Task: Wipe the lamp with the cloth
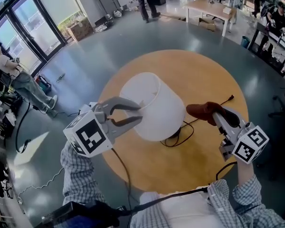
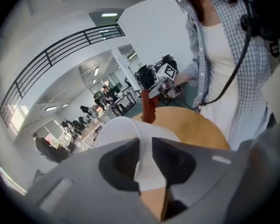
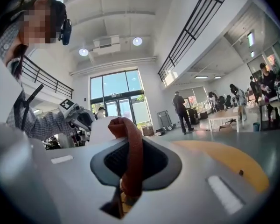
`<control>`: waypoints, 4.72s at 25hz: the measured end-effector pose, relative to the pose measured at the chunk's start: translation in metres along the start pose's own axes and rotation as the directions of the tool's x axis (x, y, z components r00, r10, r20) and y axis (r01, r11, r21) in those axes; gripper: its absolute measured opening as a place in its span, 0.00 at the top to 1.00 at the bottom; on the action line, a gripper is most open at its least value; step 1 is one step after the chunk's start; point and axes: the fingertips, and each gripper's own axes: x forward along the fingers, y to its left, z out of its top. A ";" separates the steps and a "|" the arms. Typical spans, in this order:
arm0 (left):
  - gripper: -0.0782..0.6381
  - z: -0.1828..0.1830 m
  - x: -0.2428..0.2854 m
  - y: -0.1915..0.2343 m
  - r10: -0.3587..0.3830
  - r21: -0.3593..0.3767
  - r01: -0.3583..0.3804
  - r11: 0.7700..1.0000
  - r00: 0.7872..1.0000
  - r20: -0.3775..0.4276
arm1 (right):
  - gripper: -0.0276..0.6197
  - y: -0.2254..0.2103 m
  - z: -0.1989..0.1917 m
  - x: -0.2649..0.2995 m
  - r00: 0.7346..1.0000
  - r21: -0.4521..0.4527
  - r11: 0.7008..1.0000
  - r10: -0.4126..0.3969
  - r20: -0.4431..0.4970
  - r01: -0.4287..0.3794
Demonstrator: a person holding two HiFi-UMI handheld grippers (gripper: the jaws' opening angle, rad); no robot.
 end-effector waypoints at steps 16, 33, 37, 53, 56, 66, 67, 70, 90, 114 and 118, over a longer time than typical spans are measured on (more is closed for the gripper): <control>0.76 -0.045 -0.024 0.031 0.145 -0.250 -0.121 0.961 0.986 0.077 | 0.88 0.058 -0.133 0.116 0.932 0.103 0.962 0.272 -0.240 -0.254; 0.76 -0.064 -0.035 0.043 0.200 -0.326 -0.151 0.933 0.972 0.121 | 0.88 0.068 -0.216 0.148 0.844 -0.105 0.952 0.200 -0.498 -0.287; 0.76 -0.063 -0.032 0.044 0.197 -0.323 -0.151 0.934 0.973 0.117 | 0.88 0.048 -0.249 0.120 0.786 -0.097 0.967 0.131 -0.604 -0.236; 0.76 -0.048 -0.023 0.042 0.179 -0.288 -0.135 0.948 0.975 0.130 | 0.88 0.060 -0.153 0.169 0.893 -0.126 0.948 0.222 -0.391 -0.291; 0.76 -0.045 -0.021 0.041 0.179 -0.299 -0.129 0.946 0.973 0.146 | 0.88 0.045 -0.178 0.169 0.871 -0.101 0.956 0.204 -0.447 -0.275; 0.76 -0.030 -0.015 0.041 0.153 -0.256 -0.103 0.961 0.971 0.183 | 0.88 0.000 -0.257 0.116 0.801 -0.006 0.993 0.090 -0.592 -0.116; 0.76 -0.024 -0.011 0.039 0.139 -0.230 -0.095 0.968 0.973 0.185 | 0.88 -0.004 -0.261 0.111 0.796 -0.004 0.995 0.080 -0.600 -0.103; 0.76 -0.007 -0.002 0.035 0.096 -0.147 -0.070 0.987 0.979 0.179 | 0.88 -0.010 -0.269 0.101 0.783 0.010 0.997 0.065 -0.619 -0.076; 0.75 0.068 0.048 -0.022 -0.023 0.139 0.011 0.990 0.996 0.087 | 0.88 -0.083 -0.144 0.012 0.895 -0.149 0.980 -0.181 -0.408 0.130; 0.66 0.070 0.047 -0.025 0.056 0.100 -0.062 0.993 0.997 0.058 | 0.47 0.049 -0.324 0.003 0.599 -0.092 0.966 0.074 -0.797 -0.242; 0.63 0.076 0.054 -0.025 0.064 0.086 -0.070 0.994 0.995 0.075 | 0.46 0.046 -0.319 -0.001 0.606 -0.084 0.968 0.078 -0.792 -0.235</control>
